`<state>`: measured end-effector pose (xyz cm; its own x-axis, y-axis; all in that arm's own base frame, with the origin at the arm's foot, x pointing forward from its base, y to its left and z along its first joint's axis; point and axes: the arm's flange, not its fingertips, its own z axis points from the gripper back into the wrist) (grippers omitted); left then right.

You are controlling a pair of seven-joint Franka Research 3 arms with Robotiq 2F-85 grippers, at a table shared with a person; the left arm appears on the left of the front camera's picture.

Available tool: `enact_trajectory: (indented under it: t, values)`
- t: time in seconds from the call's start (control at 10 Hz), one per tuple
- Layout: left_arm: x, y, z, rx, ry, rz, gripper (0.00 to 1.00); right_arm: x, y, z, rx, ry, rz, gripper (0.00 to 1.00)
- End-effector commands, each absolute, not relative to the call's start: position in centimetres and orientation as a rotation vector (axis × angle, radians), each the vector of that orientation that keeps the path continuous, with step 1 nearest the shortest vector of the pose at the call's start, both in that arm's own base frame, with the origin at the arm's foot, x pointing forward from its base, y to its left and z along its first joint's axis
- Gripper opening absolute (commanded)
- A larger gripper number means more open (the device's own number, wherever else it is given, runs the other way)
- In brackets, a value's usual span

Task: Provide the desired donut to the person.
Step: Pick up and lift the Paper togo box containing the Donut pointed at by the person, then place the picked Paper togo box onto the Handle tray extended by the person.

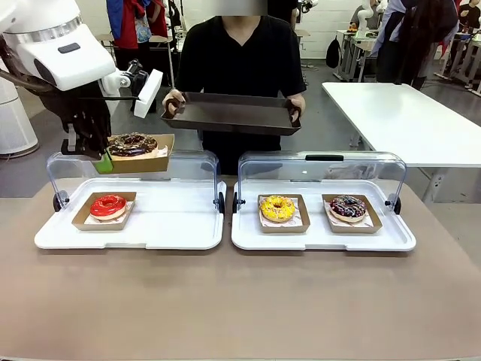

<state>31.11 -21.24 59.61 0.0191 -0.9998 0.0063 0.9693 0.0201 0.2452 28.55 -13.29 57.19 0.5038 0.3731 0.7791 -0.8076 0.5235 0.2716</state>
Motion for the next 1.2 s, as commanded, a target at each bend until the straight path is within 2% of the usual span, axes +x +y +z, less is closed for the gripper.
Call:
enact_trajectory:
  t: [0.0,1.1]
  values:
    - [30.62,-21.40,60.07,0.200,-0.208,-1.548,0.00,28.70,-13.25,57.40,0.715,-0.752,0.794,1.00]
    - [30.62,-21.40,60.07,0.200,-0.208,-1.548,0.00,28.70,-13.25,57.40,0.715,-0.752,0.794,1.00]
